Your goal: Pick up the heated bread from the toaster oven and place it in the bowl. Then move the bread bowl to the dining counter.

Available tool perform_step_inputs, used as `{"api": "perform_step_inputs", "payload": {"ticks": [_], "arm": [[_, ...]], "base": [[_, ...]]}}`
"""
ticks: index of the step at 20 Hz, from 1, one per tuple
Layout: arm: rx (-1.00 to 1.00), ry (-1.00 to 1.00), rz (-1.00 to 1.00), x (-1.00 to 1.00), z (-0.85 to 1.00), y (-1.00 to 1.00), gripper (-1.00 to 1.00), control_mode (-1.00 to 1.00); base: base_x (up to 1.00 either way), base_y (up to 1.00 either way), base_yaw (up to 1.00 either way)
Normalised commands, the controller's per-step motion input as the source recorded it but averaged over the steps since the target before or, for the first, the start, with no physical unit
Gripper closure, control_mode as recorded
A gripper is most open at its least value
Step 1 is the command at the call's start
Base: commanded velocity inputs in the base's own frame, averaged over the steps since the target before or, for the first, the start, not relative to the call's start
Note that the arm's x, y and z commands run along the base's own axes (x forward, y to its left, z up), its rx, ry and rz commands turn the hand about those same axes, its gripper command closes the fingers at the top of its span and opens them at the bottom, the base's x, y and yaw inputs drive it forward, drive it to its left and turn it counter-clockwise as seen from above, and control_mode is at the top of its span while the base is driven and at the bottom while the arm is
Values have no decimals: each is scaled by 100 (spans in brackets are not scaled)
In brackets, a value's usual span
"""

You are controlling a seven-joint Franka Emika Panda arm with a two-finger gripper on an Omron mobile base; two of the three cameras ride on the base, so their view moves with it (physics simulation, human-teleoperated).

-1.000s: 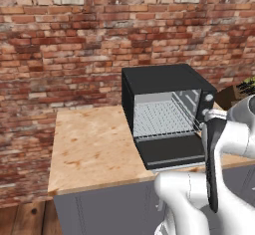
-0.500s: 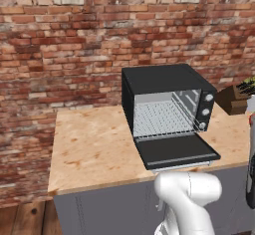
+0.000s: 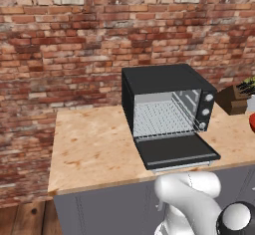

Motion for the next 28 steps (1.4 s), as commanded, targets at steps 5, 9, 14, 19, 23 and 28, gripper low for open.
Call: {"api": "perform_step_inputs", "payload": {"ticks": [5, 9, 14, 19, 23, 28], "arm": [[0, 7, -2, 17, -11, 0, 100, -100], [0, 19, -8, 74, -35, -11, 100, -100], [0, 19, -7, 52, -34, -44, 100, -100], [0, 14, -12, 34, -54, -65, 100, -100], [0, 7, -13, 38, -42, -54, 100, -100], [1, 1, -6, 16, -14, -38, 100, -100]], "base": [[0, 0, 0], [0, 0, 0], [0, 0, 0], [0, 0, 0], [0, 0, 0], [0, 0, 0]]}}
